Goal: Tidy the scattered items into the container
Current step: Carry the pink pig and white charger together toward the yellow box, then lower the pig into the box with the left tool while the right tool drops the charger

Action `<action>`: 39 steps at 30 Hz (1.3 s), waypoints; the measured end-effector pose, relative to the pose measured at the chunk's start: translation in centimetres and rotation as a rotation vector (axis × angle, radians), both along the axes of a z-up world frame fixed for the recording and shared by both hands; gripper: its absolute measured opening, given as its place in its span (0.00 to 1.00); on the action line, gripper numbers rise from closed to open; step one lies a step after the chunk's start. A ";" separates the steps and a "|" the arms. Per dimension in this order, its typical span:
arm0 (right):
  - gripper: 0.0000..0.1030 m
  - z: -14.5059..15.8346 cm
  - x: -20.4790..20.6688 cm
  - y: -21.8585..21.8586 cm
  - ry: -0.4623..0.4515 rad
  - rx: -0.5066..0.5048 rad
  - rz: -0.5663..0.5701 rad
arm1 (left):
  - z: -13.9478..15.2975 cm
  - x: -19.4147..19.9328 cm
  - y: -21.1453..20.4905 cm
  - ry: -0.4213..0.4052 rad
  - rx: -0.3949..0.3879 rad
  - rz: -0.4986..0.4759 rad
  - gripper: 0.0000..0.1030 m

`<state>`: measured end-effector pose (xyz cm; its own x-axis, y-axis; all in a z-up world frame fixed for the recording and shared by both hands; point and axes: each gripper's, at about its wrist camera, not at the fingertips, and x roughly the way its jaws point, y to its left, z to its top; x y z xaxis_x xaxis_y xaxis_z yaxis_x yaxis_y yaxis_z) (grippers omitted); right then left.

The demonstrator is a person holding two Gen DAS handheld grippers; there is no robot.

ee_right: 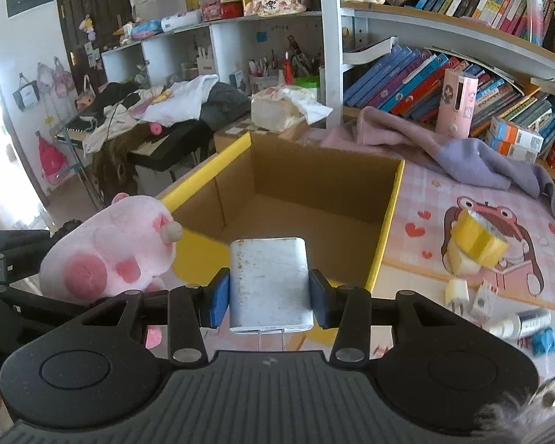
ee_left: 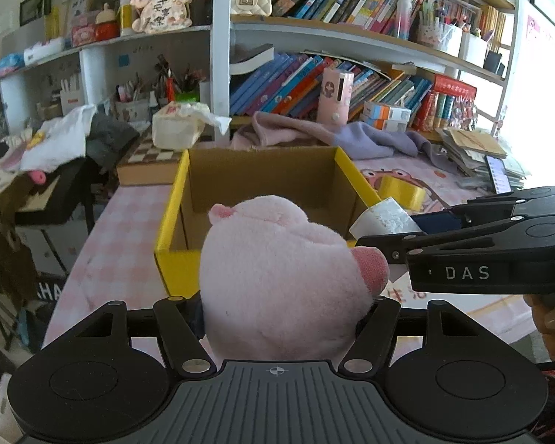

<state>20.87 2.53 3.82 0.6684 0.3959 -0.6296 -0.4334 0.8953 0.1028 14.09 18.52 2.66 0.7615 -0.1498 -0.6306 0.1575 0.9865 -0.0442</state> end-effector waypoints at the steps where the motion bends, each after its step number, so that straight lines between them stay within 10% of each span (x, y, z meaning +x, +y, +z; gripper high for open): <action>1: 0.40 0.1 0.5 0.0 -0.005 0.001 0.000 | 0.1 0.5 0.0 -0.001 0.005 -0.004 0.64; 25: 0.40 -2.6 15.1 0.2 0.086 -0.036 0.117 | -0.7 13.9 -1.5 0.086 0.259 -0.147 0.65; 39: 0.40 -7.2 22.1 4.6 0.111 -0.437 0.404 | -7.0 22.1 -2.9 0.305 0.547 -0.394 0.66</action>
<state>42.96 7.12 -3.34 0.4403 0.2937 -0.8485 -0.7557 0.6315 -0.1735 36.16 15.57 -4.39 0.4948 0.0205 -0.8687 0.5641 0.7528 0.3391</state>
